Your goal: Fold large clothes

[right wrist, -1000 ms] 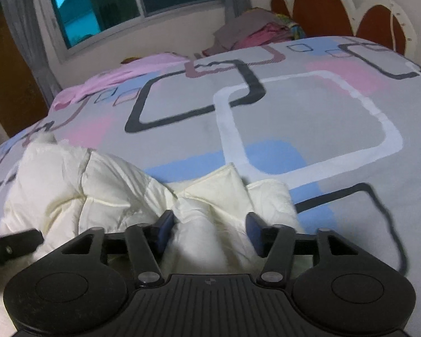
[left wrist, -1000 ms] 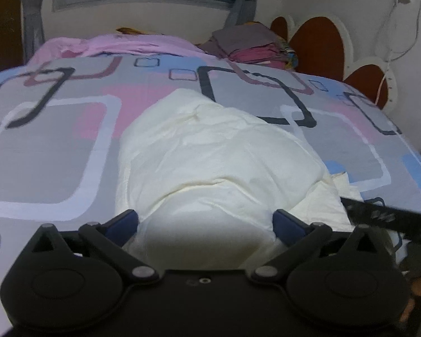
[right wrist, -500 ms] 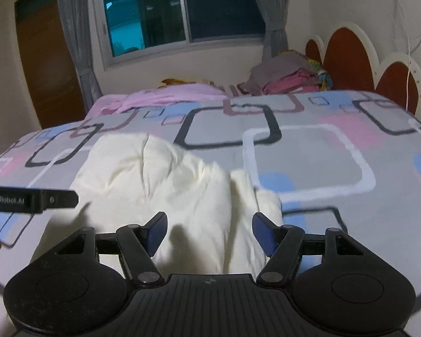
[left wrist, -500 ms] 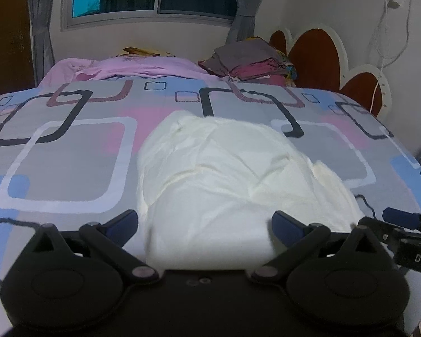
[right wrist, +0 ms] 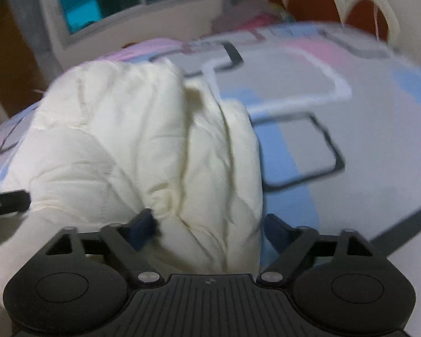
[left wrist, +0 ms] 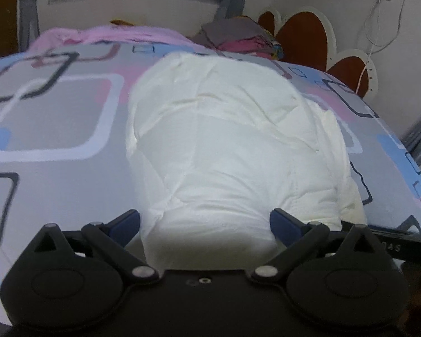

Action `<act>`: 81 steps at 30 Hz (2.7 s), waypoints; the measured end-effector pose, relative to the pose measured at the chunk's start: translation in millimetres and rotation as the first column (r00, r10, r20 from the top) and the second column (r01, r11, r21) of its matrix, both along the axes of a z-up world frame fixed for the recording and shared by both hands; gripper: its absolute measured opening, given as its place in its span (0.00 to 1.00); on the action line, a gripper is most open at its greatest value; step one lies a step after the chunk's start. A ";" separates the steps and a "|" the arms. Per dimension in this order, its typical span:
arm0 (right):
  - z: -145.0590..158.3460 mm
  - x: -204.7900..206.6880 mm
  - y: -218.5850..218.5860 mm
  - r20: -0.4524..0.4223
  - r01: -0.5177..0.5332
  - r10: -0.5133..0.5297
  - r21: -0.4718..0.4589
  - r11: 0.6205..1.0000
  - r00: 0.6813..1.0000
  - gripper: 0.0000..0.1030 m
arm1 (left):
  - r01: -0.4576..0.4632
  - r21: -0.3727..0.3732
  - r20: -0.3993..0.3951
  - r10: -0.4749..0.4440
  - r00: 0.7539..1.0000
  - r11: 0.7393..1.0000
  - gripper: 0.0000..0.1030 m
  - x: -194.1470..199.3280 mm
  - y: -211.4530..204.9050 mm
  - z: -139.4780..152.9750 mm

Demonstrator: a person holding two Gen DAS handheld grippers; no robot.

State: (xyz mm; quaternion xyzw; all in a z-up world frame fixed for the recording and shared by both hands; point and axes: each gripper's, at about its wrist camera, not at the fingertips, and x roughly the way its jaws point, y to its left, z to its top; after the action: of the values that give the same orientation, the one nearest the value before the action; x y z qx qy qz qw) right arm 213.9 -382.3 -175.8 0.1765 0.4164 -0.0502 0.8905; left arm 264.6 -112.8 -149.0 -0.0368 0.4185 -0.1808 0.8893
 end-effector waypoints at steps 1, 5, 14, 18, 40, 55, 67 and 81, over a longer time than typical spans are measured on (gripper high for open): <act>-3.0 -0.4 -3.4 -0.009 0.019 -0.018 0.021 1.000 1.000 0.95 | 0.013 0.000 -0.001 -0.013 1.000 1.000 0.97 1.0 0.4 -0.8; 11.7 1.9 -1.8 -0.009 0.030 -0.030 -0.016 0.999 0.999 0.95 | 0.053 -0.025 -0.041 -0.054 0.998 0.998 0.97 10.5 8.6 2.7; 53.4 6.9 -5.4 0.059 0.063 -0.065 0.030 0.998 0.996 1.00 | 0.090 -0.073 -0.096 -0.096 0.991 0.993 1.00 27.4 18.3 13.5; 51.9 21.9 -8.4 0.030 0.023 -0.025 0.039 0.999 0.999 1.00 | 0.062 -0.093 -0.149 -0.075 0.986 0.994 1.00 39.7 17.8 8.9; -0.4 75.9 -58.8 -0.001 -0.240 0.264 0.415 0.878 0.965 1.00 | 0.027 -0.178 -0.180 -0.060 0.982 0.984 0.98 47.0 18.0 -14.6; -12.2 83.1 -56.1 0.007 -0.269 0.304 0.483 0.833 0.953 1.00 | -0.065 -0.278 -0.277 -0.016 0.961 0.958 1.00 54.0 32.8 -32.2; 12.4 73.6 -35.5 0.098 -0.325 0.325 0.536 0.779 0.941 0.42 | -0.084 -0.287 -0.158 0.040 0.987 0.954 0.65 40.1 56.5 3.2; 62.1 132.6 191.3 0.317 -0.583 0.494 0.538 0.609 0.809 0.41 | -0.271 -0.221 -0.004 0.277 0.961 0.937 0.64 28.1 244.9 68.6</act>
State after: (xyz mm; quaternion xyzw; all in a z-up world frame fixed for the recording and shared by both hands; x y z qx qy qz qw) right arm 346.5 -191.1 -113.7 0.3243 0.3813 0.3700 0.7826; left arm 292.7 132.0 -80.3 -0.1901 0.3747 -0.1010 0.9018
